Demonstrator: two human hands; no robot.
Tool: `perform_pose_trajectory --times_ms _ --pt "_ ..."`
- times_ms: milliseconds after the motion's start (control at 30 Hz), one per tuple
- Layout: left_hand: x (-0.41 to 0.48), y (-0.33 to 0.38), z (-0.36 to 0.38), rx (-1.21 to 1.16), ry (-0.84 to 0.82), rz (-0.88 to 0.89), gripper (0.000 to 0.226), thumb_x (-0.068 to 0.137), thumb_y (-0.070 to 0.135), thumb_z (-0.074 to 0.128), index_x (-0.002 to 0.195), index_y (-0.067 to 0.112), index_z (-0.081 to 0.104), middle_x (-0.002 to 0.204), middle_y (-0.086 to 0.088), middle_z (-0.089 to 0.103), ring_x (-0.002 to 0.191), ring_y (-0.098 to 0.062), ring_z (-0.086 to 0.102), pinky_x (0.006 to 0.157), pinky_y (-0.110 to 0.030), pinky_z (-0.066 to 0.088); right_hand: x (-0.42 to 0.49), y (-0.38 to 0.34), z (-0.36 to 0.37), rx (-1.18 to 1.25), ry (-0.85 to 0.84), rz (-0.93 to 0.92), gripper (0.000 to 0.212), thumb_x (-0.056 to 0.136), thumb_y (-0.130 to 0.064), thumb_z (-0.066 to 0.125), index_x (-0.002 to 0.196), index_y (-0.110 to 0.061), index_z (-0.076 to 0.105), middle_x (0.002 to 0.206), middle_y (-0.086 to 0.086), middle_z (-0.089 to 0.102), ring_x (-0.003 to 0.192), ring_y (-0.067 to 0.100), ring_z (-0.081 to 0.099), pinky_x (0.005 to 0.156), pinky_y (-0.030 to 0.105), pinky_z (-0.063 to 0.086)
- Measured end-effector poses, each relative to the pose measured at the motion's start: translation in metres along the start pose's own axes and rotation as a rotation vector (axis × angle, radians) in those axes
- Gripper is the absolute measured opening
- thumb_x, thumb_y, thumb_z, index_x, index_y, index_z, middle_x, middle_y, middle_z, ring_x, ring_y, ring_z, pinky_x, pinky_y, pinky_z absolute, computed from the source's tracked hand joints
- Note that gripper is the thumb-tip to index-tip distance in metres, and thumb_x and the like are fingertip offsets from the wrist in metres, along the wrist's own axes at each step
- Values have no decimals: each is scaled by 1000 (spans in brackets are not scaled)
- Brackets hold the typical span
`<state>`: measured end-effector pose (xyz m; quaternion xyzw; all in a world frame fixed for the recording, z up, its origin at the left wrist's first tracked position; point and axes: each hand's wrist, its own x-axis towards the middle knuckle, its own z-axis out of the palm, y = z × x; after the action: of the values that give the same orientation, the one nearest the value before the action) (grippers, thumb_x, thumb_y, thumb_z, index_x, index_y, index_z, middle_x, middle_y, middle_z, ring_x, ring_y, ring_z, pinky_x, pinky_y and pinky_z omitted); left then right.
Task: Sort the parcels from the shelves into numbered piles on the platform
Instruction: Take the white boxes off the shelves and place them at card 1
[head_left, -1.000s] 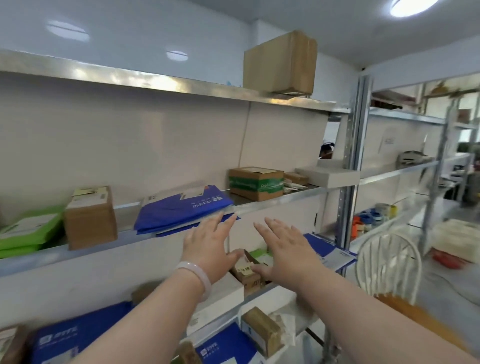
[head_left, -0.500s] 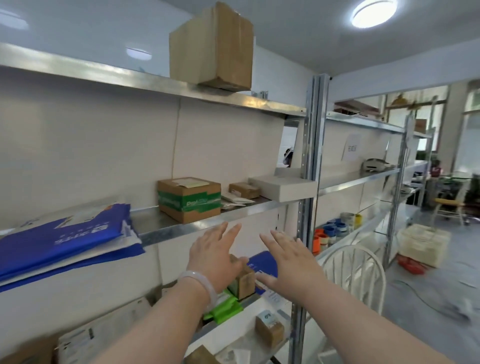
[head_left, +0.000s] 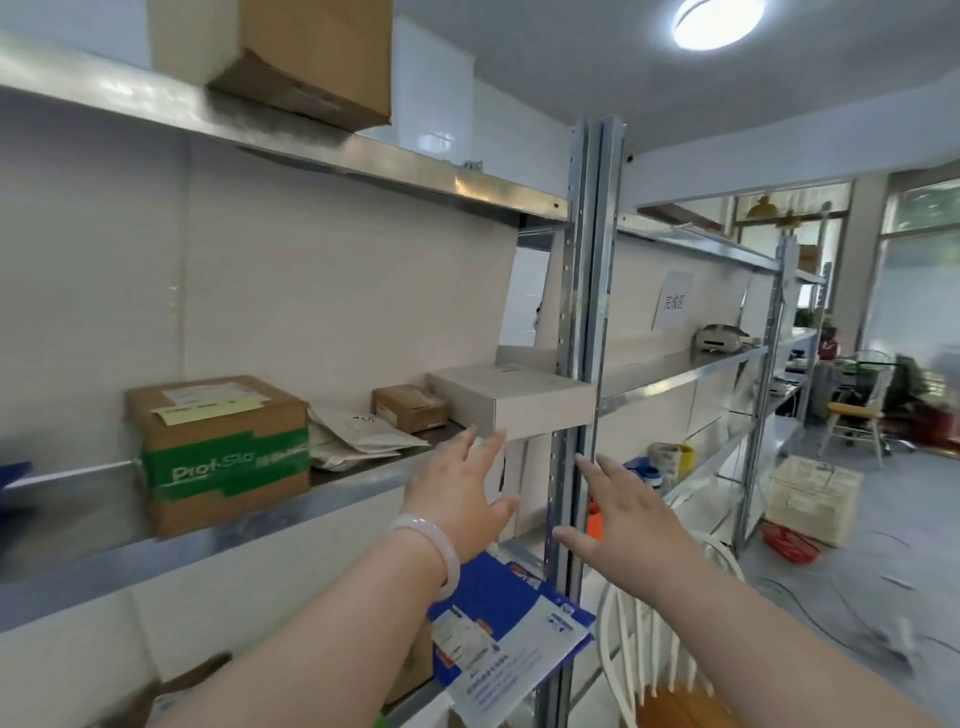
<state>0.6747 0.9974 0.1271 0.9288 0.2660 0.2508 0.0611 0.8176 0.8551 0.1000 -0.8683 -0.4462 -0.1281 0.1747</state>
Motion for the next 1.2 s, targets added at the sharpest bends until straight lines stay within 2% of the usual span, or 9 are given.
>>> perform_pose_trajectory --times_ms 133,300,467,600,700,800,933,1033,1200 --pt "58 -14 19 -104 67 4 70 92 51 49 150 34 14 155 5 23 142 -16 21 117 -37 23 52 19 18 48 -26 98 88 88 -64 46 154 -30 0 162 -3 3 148 16 5 119 36 10" --pt "124 -29 40 -268 15 -65 71 92 52 47 150 37 8 159 8 12 146 -17 11 119 -43 19 126 35 28 204 46 160 86 89 -58 49 154 -28 2 161 -2 9 146 15 17 120 38 17" --pt "155 -30 55 -266 -41 -127 65 94 55 39 151 35 13 160 6 7 147 -19 4 120 -41 10 180 53 26 187 76 125 79 93 -56 43 154 -27 2 162 -1 4 148 15 5 118 33 10" --pt "184 -31 64 -415 -1 -250 59 95 53 40 148 28 29 155 -3 24 142 -21 24 117 -35 21 233 76 19 405 95 163 70 94 -50 46 152 -23 17 159 6 18 145 24 18 116 40 18" --pt "200 -25 71 -591 17 -389 59 95 50 43 147 21 34 148 -4 38 133 -19 40 106 -26 28 269 91 23 563 32 205 61 94 -47 48 147 -20 33 151 9 37 135 28 38 105 37 36" --pt "213 -18 78 -686 90 -510 71 89 51 53 149 22 28 147 0 41 131 -19 44 111 -32 33 294 104 23 718 -123 232 47 93 -34 52 138 -23 47 138 7 49 115 30 50 87 38 52" --pt "218 -15 84 -784 143 -609 92 63 56 60 147 31 31 144 4 46 124 -19 51 107 -39 41 301 112 28 980 -316 220 48 93 -27 50 140 -30 41 125 5 47 109 30 49 85 47 52" --pt "211 8 83 -804 218 -648 73 84 38 59 150 30 28 146 7 40 130 -19 45 109 -39 39 300 120 31 1053 -317 160 47 94 -28 52 140 -32 43 121 2 47 101 26 50 79 43 53" --pt "195 41 80 -723 382 -585 56 92 15 54 146 21 38 146 2 41 131 -9 39 100 -16 30 291 141 23 1161 -328 38 50 92 -24 58 138 -39 45 130 1 47 95 21 55 73 43 58"
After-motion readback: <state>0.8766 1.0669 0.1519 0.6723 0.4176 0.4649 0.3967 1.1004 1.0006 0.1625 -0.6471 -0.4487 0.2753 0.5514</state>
